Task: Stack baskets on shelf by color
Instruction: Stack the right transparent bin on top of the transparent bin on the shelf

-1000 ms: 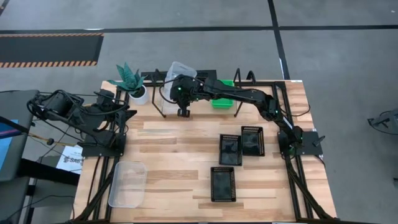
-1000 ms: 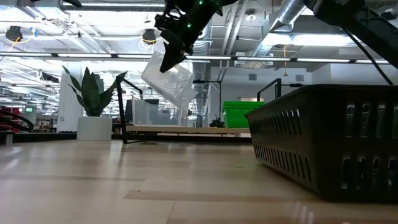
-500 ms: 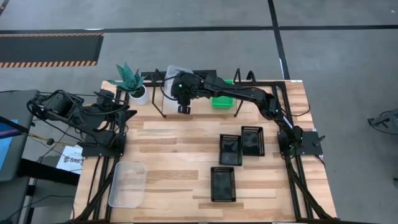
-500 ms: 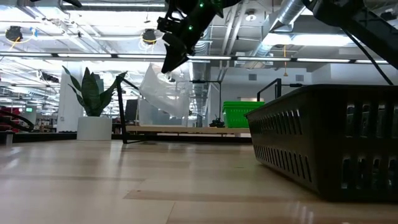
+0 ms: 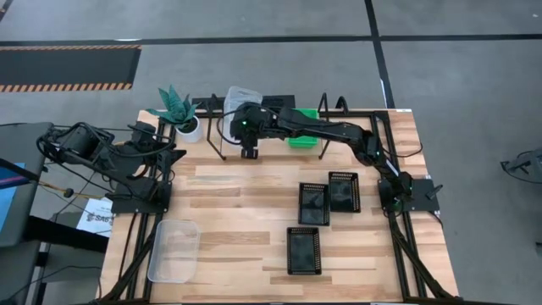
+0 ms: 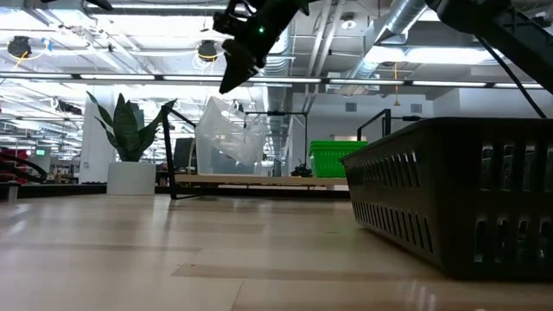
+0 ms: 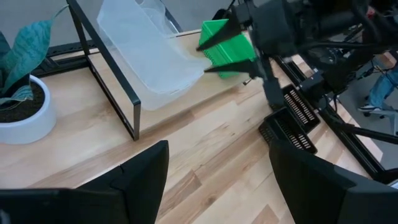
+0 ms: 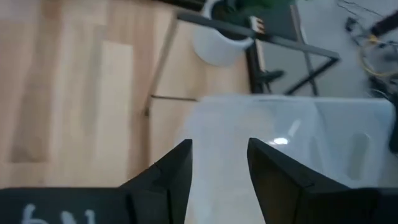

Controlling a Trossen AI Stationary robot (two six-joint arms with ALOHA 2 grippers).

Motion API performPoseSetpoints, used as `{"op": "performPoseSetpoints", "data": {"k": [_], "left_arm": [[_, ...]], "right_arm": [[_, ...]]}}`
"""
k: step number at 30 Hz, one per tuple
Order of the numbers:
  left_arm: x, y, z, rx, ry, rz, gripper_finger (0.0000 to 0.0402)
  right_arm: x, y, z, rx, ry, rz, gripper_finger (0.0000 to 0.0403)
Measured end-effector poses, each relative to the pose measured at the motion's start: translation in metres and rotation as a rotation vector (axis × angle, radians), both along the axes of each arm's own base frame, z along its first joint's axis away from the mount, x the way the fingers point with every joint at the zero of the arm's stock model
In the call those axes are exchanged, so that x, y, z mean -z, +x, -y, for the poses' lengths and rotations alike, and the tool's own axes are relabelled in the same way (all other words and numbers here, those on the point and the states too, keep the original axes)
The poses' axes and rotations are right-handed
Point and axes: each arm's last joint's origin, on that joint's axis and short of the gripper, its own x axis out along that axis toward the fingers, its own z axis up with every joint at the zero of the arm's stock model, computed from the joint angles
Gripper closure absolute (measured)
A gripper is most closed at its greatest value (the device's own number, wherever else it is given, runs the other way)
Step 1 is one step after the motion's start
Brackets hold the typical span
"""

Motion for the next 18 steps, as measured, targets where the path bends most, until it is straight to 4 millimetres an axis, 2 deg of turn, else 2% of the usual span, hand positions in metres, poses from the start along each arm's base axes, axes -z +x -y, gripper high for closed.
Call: {"op": "performPoseSetpoints", "data": {"k": [5, 10, 13, 16, 18], "left_arm": [[0.001, -0.001, -0.001, -0.002, 0.004, -0.016, 0.0136], [0.001, -0.001, 0.0, -0.007, -0.003, -0.012, 0.0136], [0.001, -0.001, 0.0, -0.007, -0.003, -0.012, 0.0136], [0.001, -0.001, 0.0, -0.007, -0.005, -0.013, 0.0136], [0.001, -0.001, 0.0, -0.003, -0.009, -0.013, 0.0136]], "right_arm": [[0.002, 0.002, 0.0, -0.01, 0.033, 0.013, 0.0217], [0.025, 0.004, 0.017, 0.025, 0.051, -0.055, 0.0214], [0.032, 0.005, 0.021, 0.016, 0.082, -0.073, 0.0217], [0.031, 0.005, 0.021, 0.01, 0.089, -0.063, 0.024], [0.03, 0.006, 0.019, 0.017, 0.076, -0.057, 0.0276]]}}
